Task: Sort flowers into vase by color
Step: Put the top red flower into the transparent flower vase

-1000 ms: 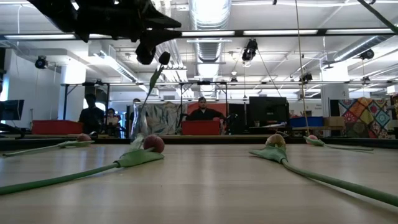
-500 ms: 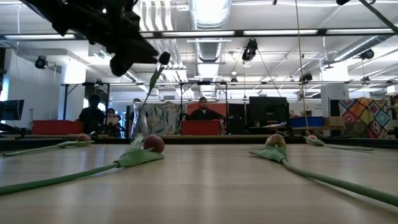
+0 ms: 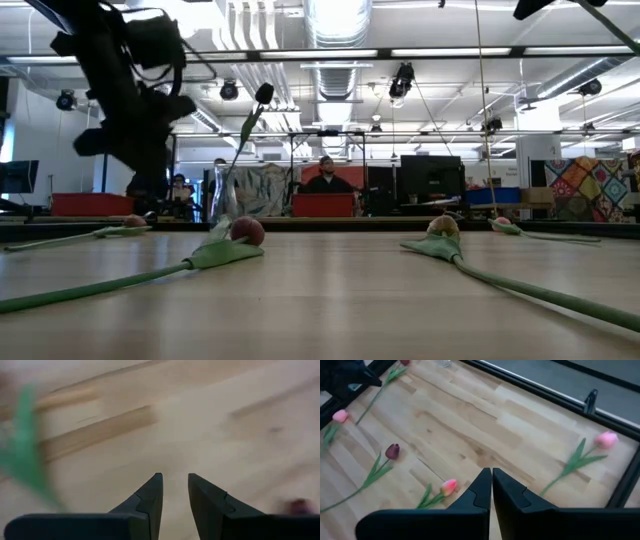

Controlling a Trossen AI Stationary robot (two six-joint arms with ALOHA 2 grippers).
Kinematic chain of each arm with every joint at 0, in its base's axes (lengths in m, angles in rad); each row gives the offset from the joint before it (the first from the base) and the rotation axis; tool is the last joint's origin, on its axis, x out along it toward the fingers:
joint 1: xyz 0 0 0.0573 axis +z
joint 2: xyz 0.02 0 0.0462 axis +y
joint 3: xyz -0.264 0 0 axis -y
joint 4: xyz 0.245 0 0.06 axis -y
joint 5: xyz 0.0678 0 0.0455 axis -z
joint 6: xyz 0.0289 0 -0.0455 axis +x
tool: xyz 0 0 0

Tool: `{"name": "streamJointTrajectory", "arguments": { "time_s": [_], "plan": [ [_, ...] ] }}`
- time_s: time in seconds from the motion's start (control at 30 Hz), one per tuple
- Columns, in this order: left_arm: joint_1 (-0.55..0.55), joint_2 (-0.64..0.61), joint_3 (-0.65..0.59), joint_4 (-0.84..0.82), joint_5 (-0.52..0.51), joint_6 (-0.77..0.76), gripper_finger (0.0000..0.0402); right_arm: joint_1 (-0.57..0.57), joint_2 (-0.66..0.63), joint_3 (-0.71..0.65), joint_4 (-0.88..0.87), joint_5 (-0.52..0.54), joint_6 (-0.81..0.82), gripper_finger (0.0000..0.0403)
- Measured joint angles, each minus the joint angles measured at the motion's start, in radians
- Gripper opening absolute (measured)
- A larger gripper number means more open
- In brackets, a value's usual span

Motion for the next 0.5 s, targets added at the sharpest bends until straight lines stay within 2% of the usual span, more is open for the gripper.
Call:
{"name": "streamJointTrajectory", "arguments": {
  "time_s": [0.27, 0.5],
  "plan": [
    [0.225, 0.036, 0.000, -0.111, 0.043, 0.076, 0.0085, 0.000, 0.007, 0.000, 0.009, 0.000, -0.014, 0.0009],
    [0.362, 0.088, 0.000, -0.148, 0.075, 0.161, 0.0143, 0.000, 0.015, 0.000, 0.009, 0.000, -0.025, 0.0009]
  ]
}}
